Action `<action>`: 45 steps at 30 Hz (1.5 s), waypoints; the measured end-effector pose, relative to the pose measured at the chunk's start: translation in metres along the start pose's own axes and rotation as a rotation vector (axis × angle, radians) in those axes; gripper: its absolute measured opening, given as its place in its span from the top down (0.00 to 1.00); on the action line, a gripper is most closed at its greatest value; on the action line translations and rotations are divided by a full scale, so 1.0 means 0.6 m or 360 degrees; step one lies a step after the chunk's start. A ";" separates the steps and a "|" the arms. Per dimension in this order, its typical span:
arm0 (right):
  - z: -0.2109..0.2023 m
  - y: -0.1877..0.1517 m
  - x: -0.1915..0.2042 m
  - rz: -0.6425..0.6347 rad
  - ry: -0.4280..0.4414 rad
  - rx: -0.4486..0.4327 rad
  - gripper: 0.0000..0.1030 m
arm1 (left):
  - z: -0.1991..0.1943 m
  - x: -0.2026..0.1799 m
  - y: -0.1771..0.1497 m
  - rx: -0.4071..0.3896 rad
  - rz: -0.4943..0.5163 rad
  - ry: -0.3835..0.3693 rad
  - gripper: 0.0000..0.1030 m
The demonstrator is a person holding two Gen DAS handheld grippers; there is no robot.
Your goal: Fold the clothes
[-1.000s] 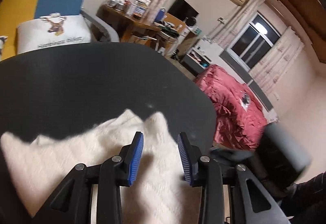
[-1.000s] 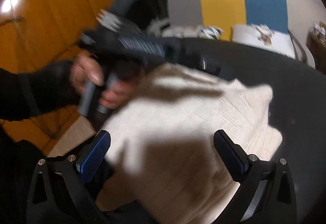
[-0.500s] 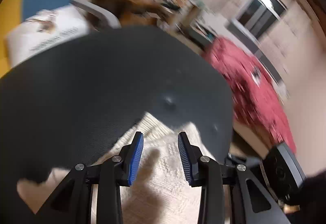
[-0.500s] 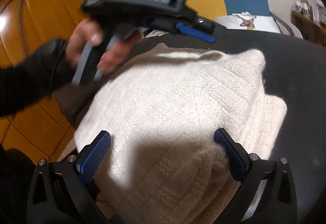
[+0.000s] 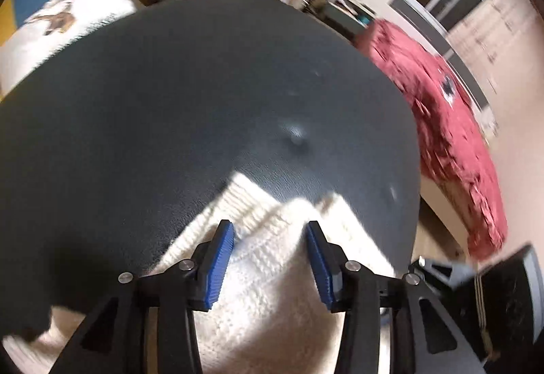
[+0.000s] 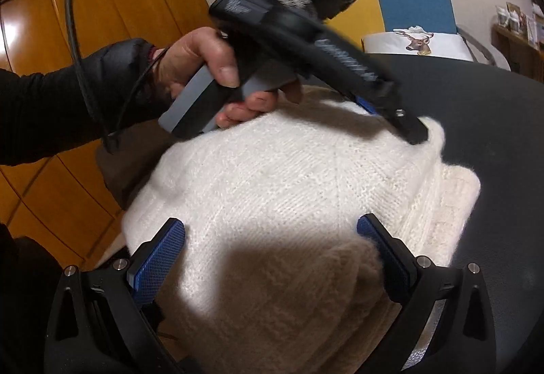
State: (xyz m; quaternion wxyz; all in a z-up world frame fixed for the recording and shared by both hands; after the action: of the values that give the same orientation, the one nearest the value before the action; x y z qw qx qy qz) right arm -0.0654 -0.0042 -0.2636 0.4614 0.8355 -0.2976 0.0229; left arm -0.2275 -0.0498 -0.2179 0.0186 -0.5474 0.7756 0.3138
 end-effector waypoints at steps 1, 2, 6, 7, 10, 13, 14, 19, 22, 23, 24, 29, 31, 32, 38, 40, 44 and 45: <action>0.002 -0.001 0.003 -0.0020 -0.0015 0.0010 0.01 | -0.013 0.000 -0.002 -0.0048 -0.0043 -0.0027 0.56; 0.003 -0.002 0.005 -0.0041 -0.0030 0.0020 0.01 | -0.029 0.003 -0.002 -0.0103 -0.0089 -0.0037 0.56; 0.010 -0.005 0.011 -0.0085 -0.0077 0.0038 0.01 | -0.105 0.014 -0.009 -0.0359 -0.0229 -0.0068 0.58; 0.010 -0.005 0.011 -0.0085 -0.0079 0.0039 0.01 | -0.102 0.014 -0.017 -0.0349 -0.0230 -0.0047 0.58; 0.011 -0.006 0.009 -0.0072 -0.0073 0.0029 0.01 | -0.038 0.034 -0.058 -0.0127 -0.0168 0.0310 0.58; 0.007 -0.005 0.009 -0.0062 -0.0055 0.0047 0.01 | -0.039 0.046 -0.057 -0.0183 -0.0273 0.0310 0.58; 0.005 -0.005 0.009 -0.0059 -0.0049 0.0055 0.01 | -0.050 0.048 -0.052 -0.0223 -0.0325 0.0290 0.59; -0.093 -0.005 -0.013 0.0242 0.0126 0.0013 0.00 | -0.135 -0.005 -0.087 -0.0483 -0.0274 0.0155 0.59; -0.159 -0.061 -0.008 0.0300 0.0221 0.0082 0.00 | -0.159 -0.055 -0.131 -0.0563 -0.0235 0.0065 0.59; -0.172 -0.083 -0.003 0.0312 0.0246 0.0134 0.00 | -0.157 -0.066 -0.144 -0.0570 -0.0244 0.0069 0.59; -0.176 -0.104 0.002 0.0330 0.0273 0.0187 0.00 | -0.153 -0.073 -0.154 -0.0579 -0.0257 0.0068 0.59; -0.153 -0.147 0.010 0.0401 0.0315 0.0174 0.00 | -0.131 -0.076 -0.180 -0.0626 -0.0316 0.0107 0.59; -0.143 -0.137 -0.002 0.0455 0.0348 0.0082 0.00 | -0.122 -0.061 -0.172 -0.0650 -0.0282 0.0170 0.59; -0.137 -0.133 -0.009 0.0468 0.0361 0.0054 0.00 | -0.117 -0.050 -0.167 -0.0657 -0.0265 0.0199 0.60; -0.104 -0.106 -0.031 0.0449 0.0507 -0.0006 0.00 | -0.105 0.004 -0.137 -0.0643 -0.0210 0.0335 0.64; -0.102 -0.098 -0.027 0.0434 0.0573 -0.0027 0.00 | -0.105 0.024 -0.128 -0.0629 -0.0205 0.0368 0.64; -0.087 -0.096 -0.018 0.0396 0.0637 -0.0010 0.00 | -0.121 0.050 -0.120 -0.0643 -0.0367 0.0262 0.64; -0.082 -0.093 -0.018 0.0388 0.0651 -0.0008 0.00 | -0.130 0.042 -0.121 -0.0666 -0.0399 0.0183 0.63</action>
State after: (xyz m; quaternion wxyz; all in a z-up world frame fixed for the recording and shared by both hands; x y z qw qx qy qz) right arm -0.0337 0.0615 -0.2810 0.5080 0.7701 -0.2967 0.2466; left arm -0.1505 -0.1253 -0.1986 -0.1006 -0.6482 0.6195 0.4311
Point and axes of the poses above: each gripper's, at about its wrist camera, not at the fingertips, and z roughly the way its jaws point, x to its left, y to its top, the point moved 8 cm from there along z, roughly the way its jaws point, and after that the axes turned 3 degrees about -x, right-handed, at the moved point
